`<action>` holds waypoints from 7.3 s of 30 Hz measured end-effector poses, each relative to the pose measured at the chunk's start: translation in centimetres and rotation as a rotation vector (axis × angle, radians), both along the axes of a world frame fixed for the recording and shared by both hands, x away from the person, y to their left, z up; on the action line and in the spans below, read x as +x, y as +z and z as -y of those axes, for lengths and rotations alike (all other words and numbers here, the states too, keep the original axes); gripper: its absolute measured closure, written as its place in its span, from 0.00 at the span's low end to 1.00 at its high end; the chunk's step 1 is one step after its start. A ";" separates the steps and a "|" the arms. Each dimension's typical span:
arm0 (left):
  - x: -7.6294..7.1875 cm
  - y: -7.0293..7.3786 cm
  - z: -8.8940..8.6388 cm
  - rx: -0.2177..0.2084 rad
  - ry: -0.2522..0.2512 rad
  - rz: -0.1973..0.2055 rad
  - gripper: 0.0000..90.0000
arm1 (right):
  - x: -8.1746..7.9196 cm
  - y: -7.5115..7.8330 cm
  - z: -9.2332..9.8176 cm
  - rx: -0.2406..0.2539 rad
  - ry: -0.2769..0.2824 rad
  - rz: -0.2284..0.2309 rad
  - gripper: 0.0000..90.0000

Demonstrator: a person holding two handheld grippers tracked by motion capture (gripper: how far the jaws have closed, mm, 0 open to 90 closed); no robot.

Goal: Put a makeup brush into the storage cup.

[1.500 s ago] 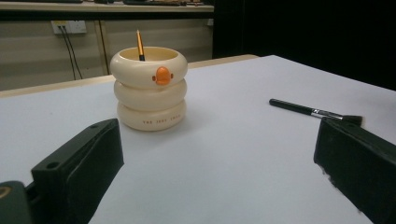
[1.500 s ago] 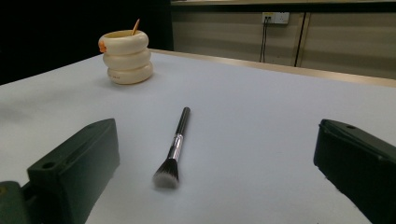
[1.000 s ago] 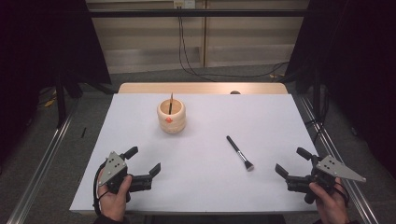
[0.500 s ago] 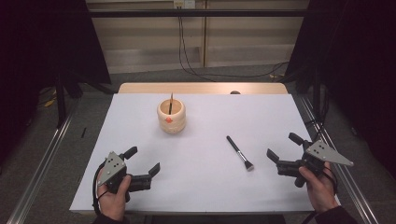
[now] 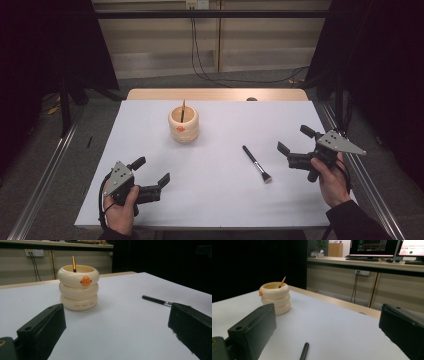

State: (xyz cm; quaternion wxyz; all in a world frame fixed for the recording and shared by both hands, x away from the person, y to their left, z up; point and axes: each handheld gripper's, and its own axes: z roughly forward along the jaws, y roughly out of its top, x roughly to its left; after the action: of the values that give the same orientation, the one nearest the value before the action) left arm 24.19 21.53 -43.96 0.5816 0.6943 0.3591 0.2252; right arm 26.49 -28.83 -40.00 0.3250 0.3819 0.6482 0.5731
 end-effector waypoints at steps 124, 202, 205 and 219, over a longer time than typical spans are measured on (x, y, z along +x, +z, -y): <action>0.1 -0.1 0.0 0.021 -0.041 -0.003 0.02 | 11.2 -3.5 -9.1 -0.681 0.291 -1.188 0.73; 0.2 -0.2 0.0 0.016 -0.050 -0.010 0.02 | 9.3 -2.7 -5.4 -0.460 0.253 -0.972 0.87; 0.3 -0.2 0.0 0.017 -0.052 -0.009 0.02 | 9.0 -2.5 -5.2 -0.432 0.247 -0.944 0.87; 0.2 -0.1 0.0 0.015 -0.042 -0.006 0.02 | 7.3 -1.8 -3.5 -0.301 0.229 -0.744 0.87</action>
State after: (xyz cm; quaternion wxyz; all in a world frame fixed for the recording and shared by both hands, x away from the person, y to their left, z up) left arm 24.42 21.50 -44.08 0.5798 0.7068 0.3445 0.2134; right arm 33.75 -25.29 -41.79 0.0551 0.4366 0.8362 0.3273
